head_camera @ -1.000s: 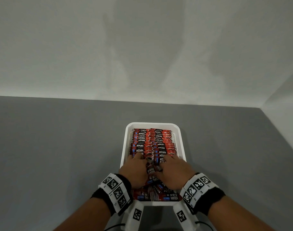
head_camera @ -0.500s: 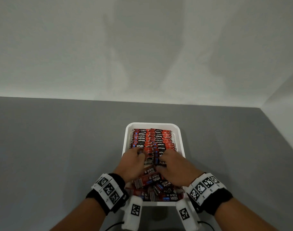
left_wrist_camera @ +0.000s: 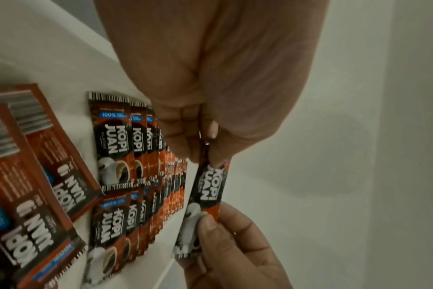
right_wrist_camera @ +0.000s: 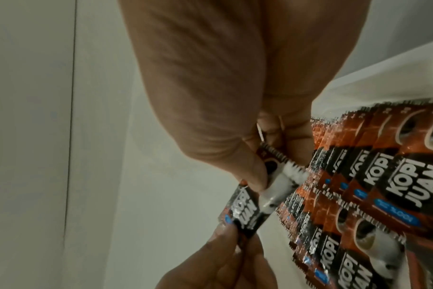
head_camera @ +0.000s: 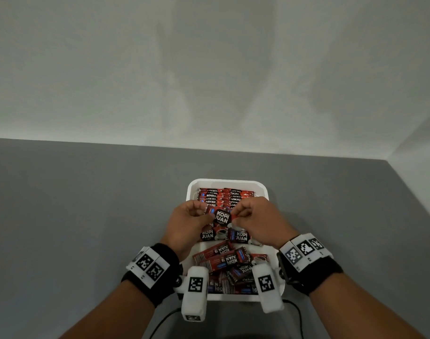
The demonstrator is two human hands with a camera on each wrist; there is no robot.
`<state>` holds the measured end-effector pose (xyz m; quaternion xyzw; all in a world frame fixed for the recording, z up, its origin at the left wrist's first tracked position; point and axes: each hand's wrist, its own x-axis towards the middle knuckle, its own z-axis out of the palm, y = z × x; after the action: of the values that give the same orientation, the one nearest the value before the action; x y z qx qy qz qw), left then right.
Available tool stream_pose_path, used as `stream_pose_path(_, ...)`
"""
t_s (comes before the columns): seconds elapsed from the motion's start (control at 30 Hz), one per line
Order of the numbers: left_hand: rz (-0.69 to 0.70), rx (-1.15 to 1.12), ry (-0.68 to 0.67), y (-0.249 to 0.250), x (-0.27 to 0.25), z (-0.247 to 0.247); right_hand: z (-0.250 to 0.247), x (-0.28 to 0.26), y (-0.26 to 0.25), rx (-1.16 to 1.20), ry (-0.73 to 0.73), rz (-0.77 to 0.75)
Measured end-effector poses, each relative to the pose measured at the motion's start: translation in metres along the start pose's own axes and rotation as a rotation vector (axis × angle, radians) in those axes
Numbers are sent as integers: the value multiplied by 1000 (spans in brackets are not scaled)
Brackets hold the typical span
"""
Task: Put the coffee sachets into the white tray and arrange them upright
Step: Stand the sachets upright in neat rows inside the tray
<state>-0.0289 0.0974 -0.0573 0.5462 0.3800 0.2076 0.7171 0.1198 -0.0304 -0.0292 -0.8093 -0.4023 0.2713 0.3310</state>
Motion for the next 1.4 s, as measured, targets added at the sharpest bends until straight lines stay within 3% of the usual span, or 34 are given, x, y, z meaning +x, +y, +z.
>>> stream_pose_path(0.1,25,157,145,-1,2,-10,4,11,3,-133,-8,3)
stream_pose_path(0.2,53,376,127,2,-3,-17,22,19,1,-261,-77,-16)
stream_pose_path(0.37,64,892,-189,8,-13,-19,49,30,-8,-387,-193,-72)
stream_pose_path(0.63,123,1347,-544,6,-20,-15,61,37,-11,-502,-226,-111)
stream_pose_path(0.83,142,1335,-693,-20,-14,-12,59,37,-5,-446,-181,-109)
stream_pose_path(0.97,153,1354,-664,-34,-13,-9,31,17,6,-321,-33,-62)
stream_pose_path(1.17,134,1471,-647,-42,-14,2,-1,-46,36,-429,-192,11)
stream_pose_path(1.4,165,1460,-674,-44,-13,7,17,-65,56,-524,-201,-140)
